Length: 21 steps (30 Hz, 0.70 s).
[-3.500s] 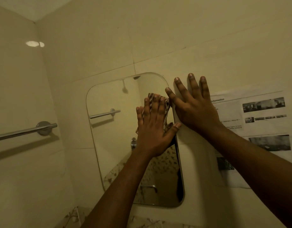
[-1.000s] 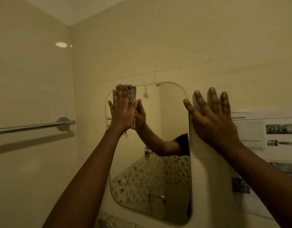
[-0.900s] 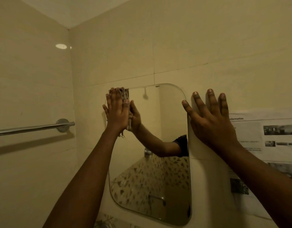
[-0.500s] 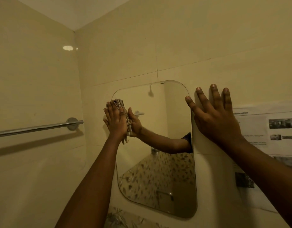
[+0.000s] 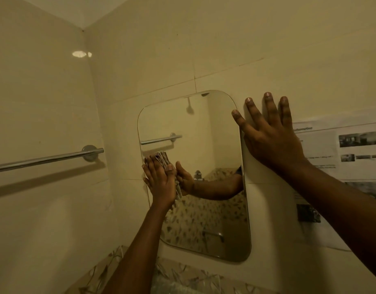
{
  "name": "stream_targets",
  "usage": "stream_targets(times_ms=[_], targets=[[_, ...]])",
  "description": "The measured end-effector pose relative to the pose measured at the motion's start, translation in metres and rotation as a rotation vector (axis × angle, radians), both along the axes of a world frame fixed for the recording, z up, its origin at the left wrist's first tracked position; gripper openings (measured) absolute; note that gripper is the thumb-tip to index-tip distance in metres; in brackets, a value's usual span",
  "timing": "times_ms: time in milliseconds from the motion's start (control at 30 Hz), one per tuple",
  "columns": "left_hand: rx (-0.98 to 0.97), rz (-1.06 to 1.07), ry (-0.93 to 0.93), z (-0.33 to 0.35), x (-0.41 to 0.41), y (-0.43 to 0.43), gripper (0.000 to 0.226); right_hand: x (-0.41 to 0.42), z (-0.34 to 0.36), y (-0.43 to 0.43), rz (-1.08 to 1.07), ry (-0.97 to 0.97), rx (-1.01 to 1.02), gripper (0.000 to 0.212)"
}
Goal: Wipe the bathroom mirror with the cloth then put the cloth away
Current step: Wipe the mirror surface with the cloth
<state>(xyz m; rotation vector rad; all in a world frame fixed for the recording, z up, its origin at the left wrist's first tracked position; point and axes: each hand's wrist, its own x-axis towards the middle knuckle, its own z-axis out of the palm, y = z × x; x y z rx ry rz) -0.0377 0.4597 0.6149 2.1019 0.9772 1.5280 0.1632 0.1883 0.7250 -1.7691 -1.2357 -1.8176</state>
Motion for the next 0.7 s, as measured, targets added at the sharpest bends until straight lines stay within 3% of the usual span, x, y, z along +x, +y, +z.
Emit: stream_targets(times_ms=[300, 700], targets=[[-0.034, -0.023, -0.016, -0.029, 0.017, -0.043, 0.066, -0.001, 0.001, 0.000, -0.014, -0.003, 0.000, 0.063], [0.246, 0.005, 0.011, -0.037, 0.059, -0.107, 0.067, 0.001, 0.000, 0.003, -0.058, -0.001, -0.008, 0.061]])
